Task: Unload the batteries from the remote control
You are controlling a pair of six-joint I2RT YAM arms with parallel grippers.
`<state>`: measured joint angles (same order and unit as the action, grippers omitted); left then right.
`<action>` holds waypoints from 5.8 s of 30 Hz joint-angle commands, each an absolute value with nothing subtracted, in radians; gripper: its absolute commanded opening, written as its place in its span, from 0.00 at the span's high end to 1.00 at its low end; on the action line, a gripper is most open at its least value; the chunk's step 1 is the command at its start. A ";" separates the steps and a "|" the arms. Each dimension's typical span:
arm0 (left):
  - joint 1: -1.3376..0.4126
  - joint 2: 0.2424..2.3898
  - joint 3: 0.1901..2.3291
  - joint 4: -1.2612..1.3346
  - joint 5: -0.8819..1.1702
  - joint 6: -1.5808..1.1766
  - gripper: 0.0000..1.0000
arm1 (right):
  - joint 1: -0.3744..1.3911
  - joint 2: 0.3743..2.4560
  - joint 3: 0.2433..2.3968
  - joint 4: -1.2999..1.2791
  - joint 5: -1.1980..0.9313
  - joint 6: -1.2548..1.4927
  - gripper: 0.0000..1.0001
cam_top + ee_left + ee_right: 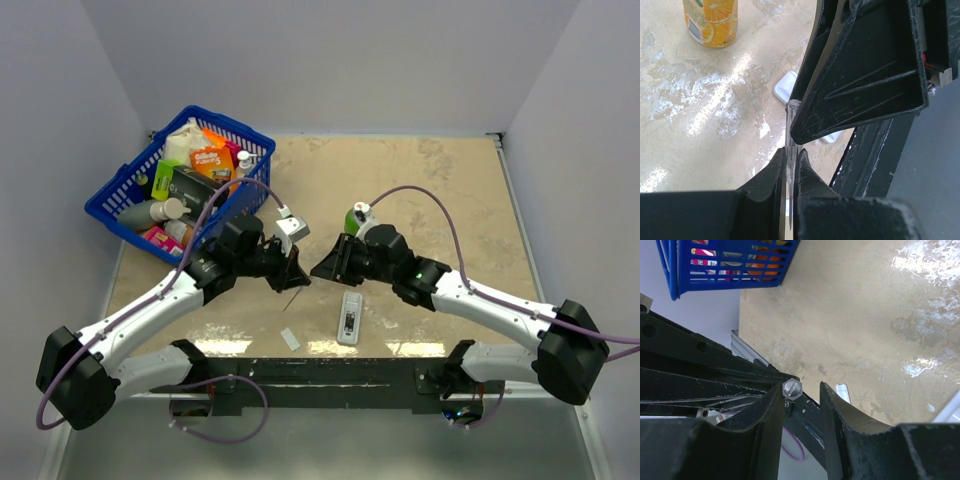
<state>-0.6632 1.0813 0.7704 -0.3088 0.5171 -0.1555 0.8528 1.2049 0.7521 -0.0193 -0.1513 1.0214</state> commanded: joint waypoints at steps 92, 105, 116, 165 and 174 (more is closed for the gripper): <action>-0.463 1.177 0.563 -0.175 0.502 -0.545 0.26 | 1.124 0.495 0.226 0.095 0.256 0.397 1.00; -0.463 1.181 0.512 -0.130 0.502 -0.591 0.29 | 1.123 0.617 0.213 0.247 0.241 0.281 1.00; -0.601 1.192 0.396 0.075 0.578 -0.696 0.48 | 1.175 0.520 0.144 0.281 0.181 0.325 1.00; -0.871 1.265 0.526 0.063 0.284 -0.712 0.51 | 1.726 0.720 0.291 0.097 0.864 0.540 1.00; -0.859 1.371 0.663 0.017 0.293 -0.663 0.41 | 1.726 0.589 0.371 0.031 0.959 0.425 1.00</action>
